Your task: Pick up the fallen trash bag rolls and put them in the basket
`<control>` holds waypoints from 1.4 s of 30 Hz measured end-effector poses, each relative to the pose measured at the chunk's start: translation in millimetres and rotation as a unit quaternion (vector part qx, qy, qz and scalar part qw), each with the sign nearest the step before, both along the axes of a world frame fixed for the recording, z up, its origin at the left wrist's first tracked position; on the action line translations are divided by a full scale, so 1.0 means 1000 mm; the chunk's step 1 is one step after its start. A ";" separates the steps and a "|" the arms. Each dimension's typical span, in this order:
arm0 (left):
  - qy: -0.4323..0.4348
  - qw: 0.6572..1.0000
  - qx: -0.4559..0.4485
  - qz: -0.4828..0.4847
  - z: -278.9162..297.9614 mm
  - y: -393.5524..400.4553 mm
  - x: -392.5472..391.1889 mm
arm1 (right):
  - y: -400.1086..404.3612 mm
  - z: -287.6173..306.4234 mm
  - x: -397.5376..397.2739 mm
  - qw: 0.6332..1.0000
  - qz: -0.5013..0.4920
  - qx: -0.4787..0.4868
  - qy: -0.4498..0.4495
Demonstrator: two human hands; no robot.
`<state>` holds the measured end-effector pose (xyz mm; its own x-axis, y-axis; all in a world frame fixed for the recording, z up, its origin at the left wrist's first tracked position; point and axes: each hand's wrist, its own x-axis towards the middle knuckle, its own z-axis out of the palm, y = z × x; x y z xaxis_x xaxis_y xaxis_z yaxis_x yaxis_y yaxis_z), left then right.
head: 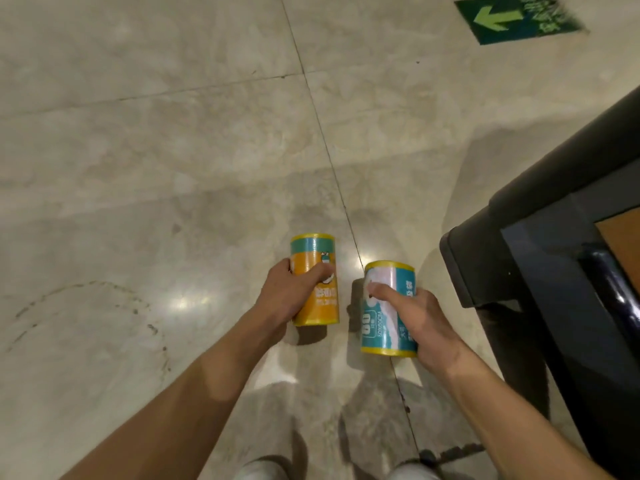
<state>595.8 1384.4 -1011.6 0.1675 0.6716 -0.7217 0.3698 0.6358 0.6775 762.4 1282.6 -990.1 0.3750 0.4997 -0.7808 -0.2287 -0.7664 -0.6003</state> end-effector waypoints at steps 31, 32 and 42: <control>-0.180 0.965 0.144 0.122 0.882 -0.052 -0.093 | -0.005 0.846 -0.051 0.966 0.082 0.244 0.023; -0.179 0.964 0.153 0.121 0.907 -0.058 -0.093 | -0.010 0.871 -0.049 0.962 0.089 0.256 0.022; -0.239 0.942 0.199 0.126 1.043 -0.100 -0.067 | -0.061 1.001 -0.018 0.934 0.078 0.345 0.056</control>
